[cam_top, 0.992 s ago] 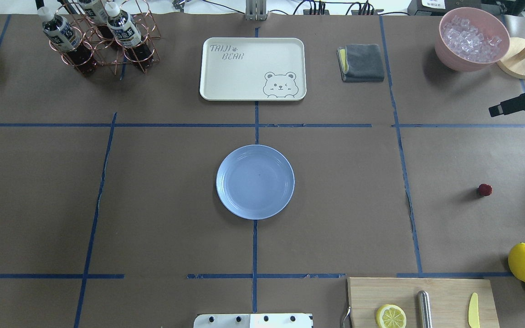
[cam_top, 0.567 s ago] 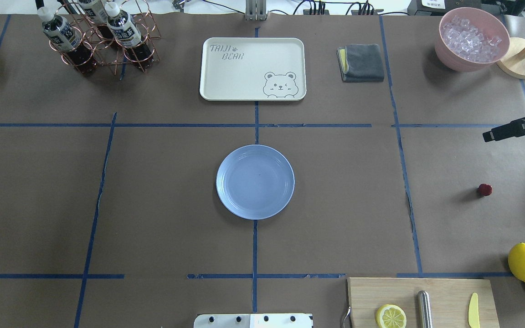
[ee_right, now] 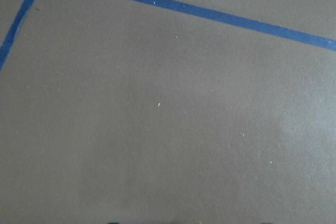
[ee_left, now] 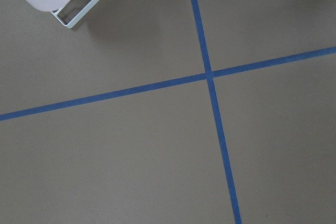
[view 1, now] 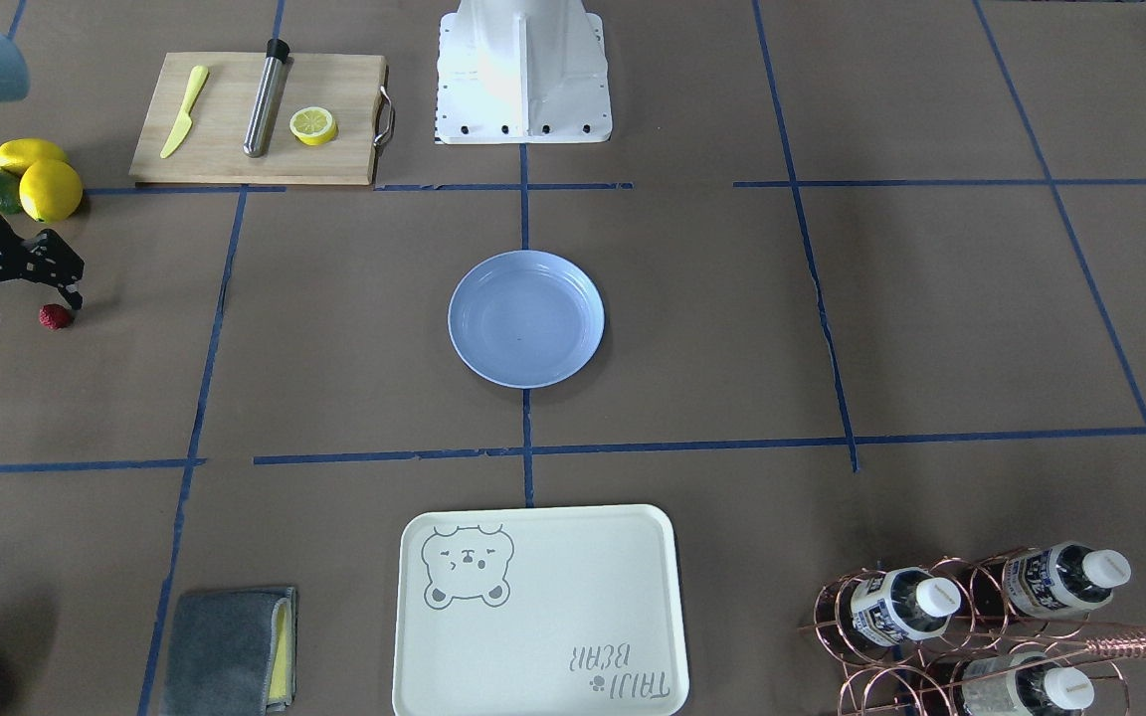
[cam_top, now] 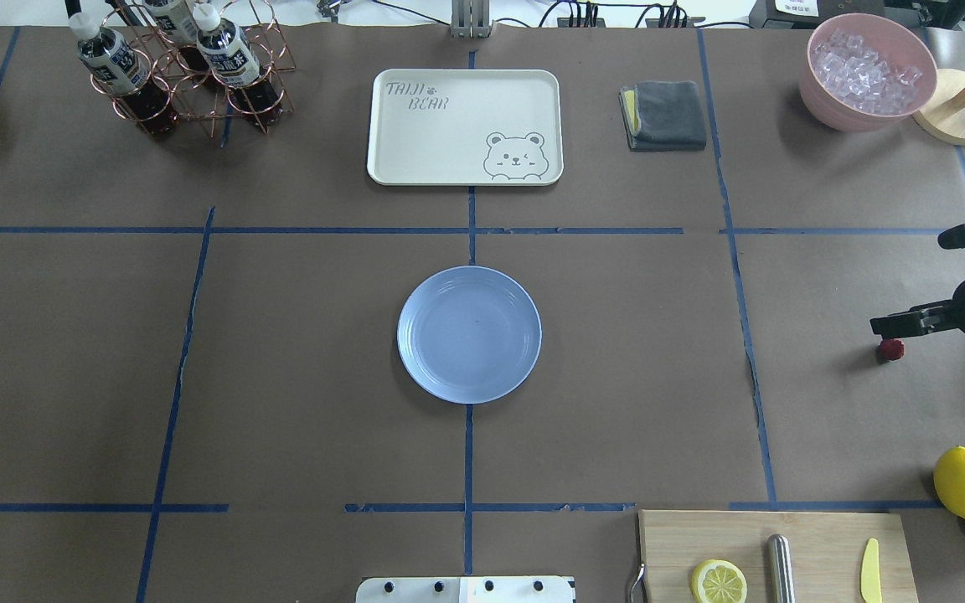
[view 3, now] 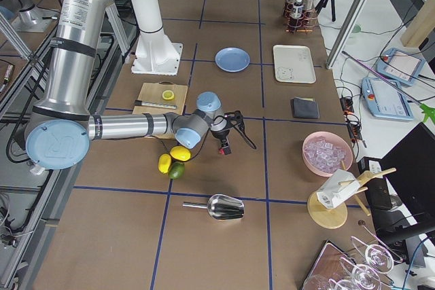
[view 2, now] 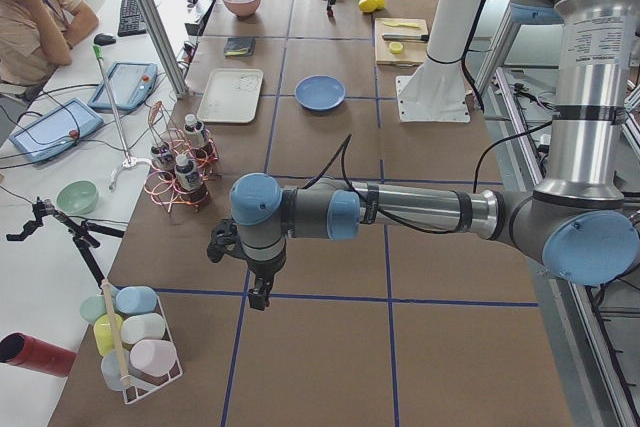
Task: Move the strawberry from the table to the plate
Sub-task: 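Reach the right gripper down to the red strawberry and grasp it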
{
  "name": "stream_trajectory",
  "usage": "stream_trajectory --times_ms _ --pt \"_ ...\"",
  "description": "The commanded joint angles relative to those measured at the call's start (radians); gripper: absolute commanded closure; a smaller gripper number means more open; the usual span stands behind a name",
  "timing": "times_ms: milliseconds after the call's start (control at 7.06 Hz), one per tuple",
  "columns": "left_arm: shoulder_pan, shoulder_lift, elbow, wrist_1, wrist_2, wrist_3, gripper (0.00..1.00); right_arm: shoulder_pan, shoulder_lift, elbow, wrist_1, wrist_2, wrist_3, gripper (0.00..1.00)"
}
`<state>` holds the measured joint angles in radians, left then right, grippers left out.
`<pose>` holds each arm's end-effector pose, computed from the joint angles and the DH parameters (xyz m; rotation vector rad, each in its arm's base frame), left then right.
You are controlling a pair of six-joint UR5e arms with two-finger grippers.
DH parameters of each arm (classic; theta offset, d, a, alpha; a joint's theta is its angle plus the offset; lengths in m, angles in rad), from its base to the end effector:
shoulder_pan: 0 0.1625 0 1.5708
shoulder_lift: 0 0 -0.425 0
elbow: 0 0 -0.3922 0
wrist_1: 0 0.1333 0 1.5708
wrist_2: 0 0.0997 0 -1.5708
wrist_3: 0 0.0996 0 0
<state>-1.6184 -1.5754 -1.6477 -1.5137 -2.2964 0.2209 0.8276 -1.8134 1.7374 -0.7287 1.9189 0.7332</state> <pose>-0.0907 -0.4906 0.6276 0.1204 0.7169 0.1745 -0.2149 -0.3807 0.6032 0.3382 -0.7550 -0.1427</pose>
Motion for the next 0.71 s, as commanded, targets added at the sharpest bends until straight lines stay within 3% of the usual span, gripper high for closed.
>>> stream_trajectory --times_ms 0,142,283,567 --pt "0.000 0.001 -0.001 0.000 0.000 0.000 0.00 -0.041 -0.001 -0.029 0.026 -0.034 0.003 0.35" --pt "0.000 0.001 -0.001 0.000 0.000 0.000 0.00 -0.045 -0.001 -0.029 0.026 -0.035 0.000 0.85" --pt "0.000 0.001 -0.001 0.000 0.000 0.000 0.00 -0.045 -0.001 -0.030 0.026 -0.035 -0.006 1.00" --pt "0.000 0.000 -0.004 -0.002 0.000 0.000 0.00 -0.045 0.009 -0.012 0.026 -0.032 -0.012 1.00"
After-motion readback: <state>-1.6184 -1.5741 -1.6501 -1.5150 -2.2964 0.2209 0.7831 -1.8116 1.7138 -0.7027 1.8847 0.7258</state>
